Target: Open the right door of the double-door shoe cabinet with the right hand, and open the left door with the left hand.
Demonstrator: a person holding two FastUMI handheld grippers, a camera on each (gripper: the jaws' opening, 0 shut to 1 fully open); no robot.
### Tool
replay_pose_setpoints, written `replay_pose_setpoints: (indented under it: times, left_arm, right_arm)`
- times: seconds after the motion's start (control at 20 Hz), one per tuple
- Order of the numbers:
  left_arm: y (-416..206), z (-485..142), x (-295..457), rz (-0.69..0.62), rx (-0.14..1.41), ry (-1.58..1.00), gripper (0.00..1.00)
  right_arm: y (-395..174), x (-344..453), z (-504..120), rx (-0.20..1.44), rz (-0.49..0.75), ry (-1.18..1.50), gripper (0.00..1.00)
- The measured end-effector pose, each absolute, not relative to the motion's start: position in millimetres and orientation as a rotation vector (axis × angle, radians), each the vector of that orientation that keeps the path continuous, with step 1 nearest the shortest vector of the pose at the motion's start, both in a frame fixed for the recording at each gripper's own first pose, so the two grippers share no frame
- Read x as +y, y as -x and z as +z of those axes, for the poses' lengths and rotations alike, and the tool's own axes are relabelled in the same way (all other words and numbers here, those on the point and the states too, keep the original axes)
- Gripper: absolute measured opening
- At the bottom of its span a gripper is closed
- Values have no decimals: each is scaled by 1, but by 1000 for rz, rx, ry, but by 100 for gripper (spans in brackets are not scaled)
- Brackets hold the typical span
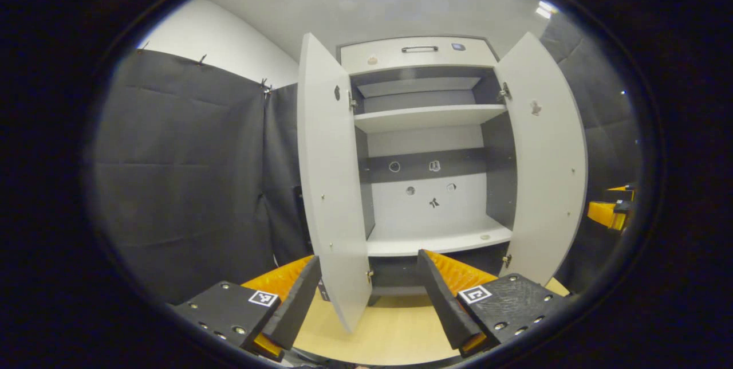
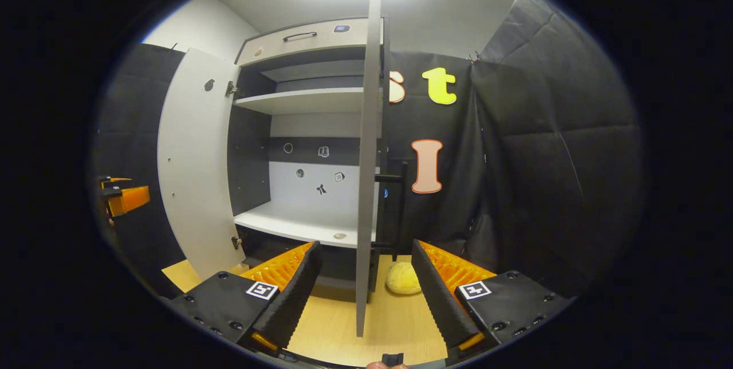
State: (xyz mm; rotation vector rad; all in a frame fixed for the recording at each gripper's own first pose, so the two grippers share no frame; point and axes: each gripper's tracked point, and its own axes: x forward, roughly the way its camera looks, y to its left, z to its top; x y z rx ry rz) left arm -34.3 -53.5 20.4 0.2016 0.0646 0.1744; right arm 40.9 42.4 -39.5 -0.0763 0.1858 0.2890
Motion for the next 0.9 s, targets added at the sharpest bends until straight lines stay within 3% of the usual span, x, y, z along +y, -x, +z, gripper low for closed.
replay_pose_setpoints:
  times: [0.25,0.45,0.9]
  left_arm:
    - [26,0,-43,127,85,-126,100]
    - [40,-28,-15,179,112,-114,100]
    - [38,-64,-19,66,144,-80,98]
  right_arm:
    - [-30,51,-58,213,261,97,99]
    - [-18,66,-80,233,238,101,99]
    - [3,91,-103,254,144,3,97]
